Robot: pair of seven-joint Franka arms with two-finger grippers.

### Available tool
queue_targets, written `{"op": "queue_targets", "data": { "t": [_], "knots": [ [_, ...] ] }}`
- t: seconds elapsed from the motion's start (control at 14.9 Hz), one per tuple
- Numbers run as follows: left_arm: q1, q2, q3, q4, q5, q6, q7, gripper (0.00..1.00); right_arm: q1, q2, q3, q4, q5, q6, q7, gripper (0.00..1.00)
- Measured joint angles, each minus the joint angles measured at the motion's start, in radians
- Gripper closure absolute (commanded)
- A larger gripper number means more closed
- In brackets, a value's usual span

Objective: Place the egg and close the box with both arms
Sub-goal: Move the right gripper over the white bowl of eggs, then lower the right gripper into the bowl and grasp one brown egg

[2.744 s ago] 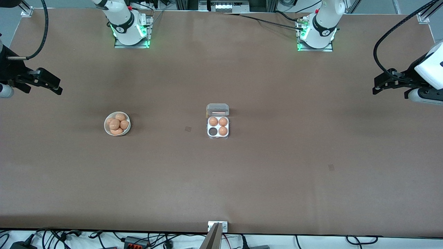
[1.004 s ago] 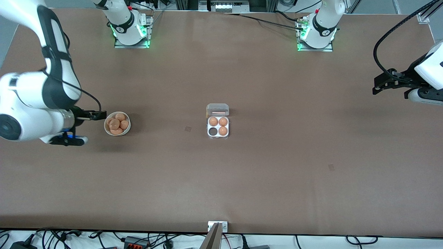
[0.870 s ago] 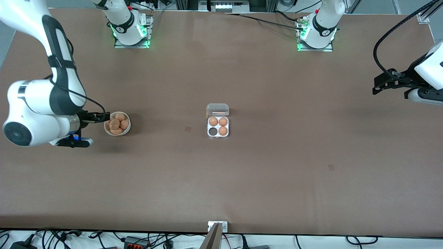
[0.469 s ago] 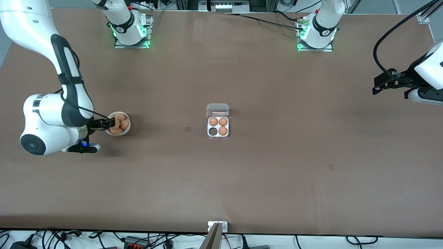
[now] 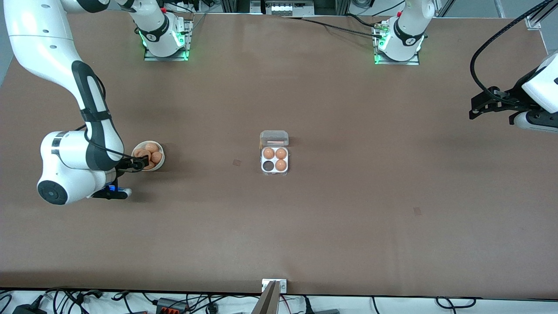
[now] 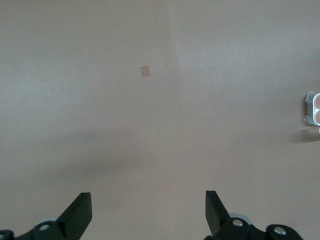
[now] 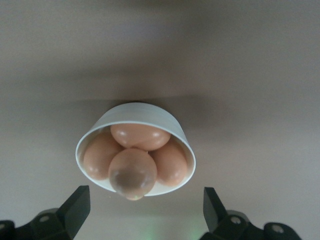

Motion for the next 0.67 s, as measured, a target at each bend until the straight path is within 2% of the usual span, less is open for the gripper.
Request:
{"op": "queue_targets", "data": {
  "t": [0.54,0.67],
  "knots": [
    [0.0,0.0,0.0,0.0,0.0,0.0,0.0,0.0,0.0,0.034,0.001,0.003,0.0,0.033,0.0,0.0],
    [0.0,0.0,0.0,0.0,0.0,0.0,0.0,0.0,0.0,0.034,0.001,0.003,0.001,0.035,0.0,0.03]
  ]
}}
